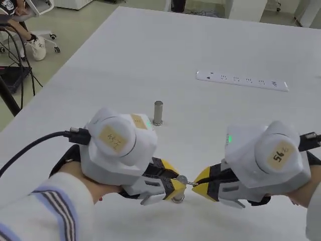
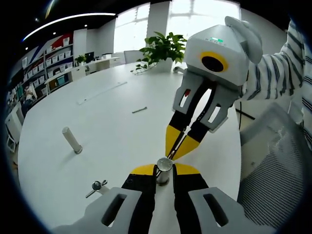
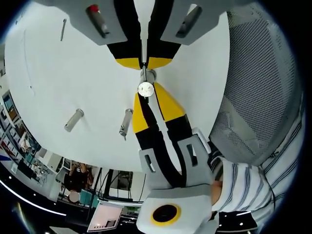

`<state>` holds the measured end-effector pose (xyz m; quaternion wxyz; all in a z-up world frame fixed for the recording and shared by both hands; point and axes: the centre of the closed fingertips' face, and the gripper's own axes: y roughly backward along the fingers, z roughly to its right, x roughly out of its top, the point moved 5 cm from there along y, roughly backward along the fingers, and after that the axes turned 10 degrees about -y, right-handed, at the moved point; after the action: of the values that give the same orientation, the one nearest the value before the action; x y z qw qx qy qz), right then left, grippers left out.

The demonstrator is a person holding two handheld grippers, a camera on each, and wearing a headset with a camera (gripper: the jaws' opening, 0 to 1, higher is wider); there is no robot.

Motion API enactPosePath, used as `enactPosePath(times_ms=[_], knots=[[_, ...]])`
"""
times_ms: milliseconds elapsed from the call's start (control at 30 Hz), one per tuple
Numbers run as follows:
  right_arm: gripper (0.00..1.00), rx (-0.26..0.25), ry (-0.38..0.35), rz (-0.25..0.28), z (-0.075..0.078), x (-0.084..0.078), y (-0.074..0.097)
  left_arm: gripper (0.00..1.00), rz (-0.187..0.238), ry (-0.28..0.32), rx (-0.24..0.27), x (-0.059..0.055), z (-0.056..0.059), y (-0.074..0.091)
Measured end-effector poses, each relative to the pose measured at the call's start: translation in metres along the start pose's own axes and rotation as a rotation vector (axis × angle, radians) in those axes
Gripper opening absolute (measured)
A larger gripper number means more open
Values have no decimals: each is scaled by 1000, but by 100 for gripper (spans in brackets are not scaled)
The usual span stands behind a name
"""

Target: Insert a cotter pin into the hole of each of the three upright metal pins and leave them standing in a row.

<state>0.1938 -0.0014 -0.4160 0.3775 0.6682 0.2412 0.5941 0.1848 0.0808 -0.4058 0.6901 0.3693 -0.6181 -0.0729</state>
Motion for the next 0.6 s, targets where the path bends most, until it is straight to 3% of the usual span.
enactPosePath(times_ms=[400,600], knots=[[2,-6,33,16,-3,1,1,9,-7,-4,5,0,0,-1],[6,-20,44,-6,-1,-5,3,9,-11,-11,5,1,0,0]])
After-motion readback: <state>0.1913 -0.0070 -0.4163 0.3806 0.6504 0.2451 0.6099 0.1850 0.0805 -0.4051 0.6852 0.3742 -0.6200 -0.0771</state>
